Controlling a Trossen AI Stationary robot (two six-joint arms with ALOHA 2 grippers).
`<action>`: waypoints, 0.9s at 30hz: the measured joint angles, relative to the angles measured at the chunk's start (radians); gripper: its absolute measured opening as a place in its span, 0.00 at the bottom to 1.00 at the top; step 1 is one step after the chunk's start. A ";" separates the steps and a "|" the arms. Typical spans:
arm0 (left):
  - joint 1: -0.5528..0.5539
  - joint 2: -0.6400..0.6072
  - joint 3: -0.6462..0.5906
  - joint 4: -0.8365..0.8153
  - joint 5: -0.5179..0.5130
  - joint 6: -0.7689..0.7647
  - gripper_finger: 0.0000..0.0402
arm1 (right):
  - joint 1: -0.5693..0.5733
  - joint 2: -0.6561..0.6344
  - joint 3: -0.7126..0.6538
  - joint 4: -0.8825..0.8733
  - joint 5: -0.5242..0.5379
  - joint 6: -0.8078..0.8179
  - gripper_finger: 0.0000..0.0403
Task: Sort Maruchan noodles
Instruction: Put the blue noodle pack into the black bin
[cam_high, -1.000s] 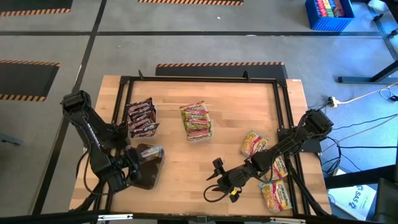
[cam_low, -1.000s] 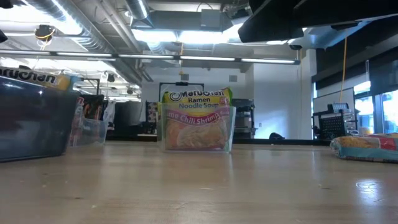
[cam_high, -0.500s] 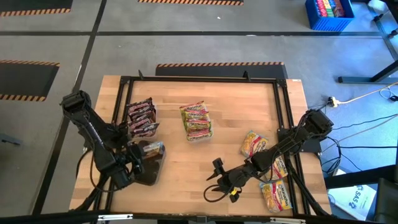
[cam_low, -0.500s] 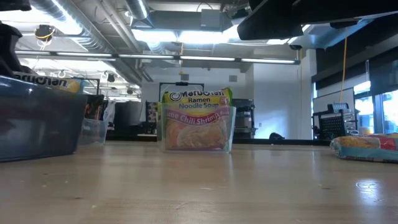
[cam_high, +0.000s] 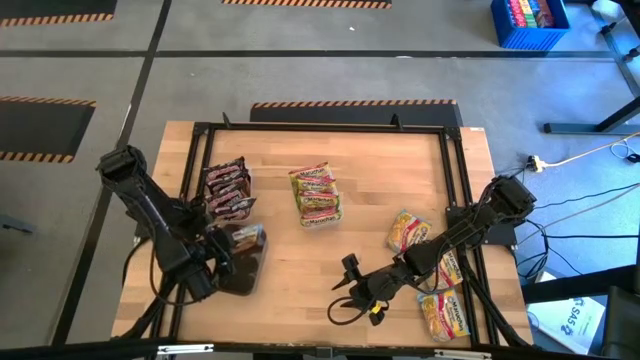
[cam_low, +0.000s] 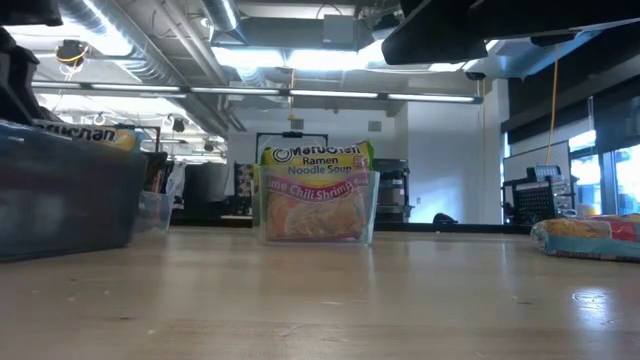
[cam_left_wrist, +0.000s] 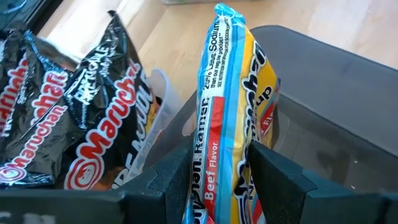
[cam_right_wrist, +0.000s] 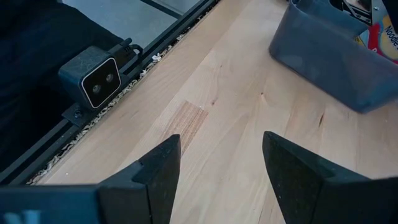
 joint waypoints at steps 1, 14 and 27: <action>0.006 -0.001 0.000 -0.003 0.001 -0.008 0.39 | 0.000 0.000 0.000 0.000 0.000 0.000 0.52; 0.026 -0.003 0.115 -0.141 -0.027 -0.029 0.45 | 0.000 0.000 0.000 0.000 0.000 0.000 0.52; 0.031 -0.004 0.329 0.045 -0.240 0.244 0.45 | 0.000 0.001 -0.001 0.043 -0.002 0.101 0.52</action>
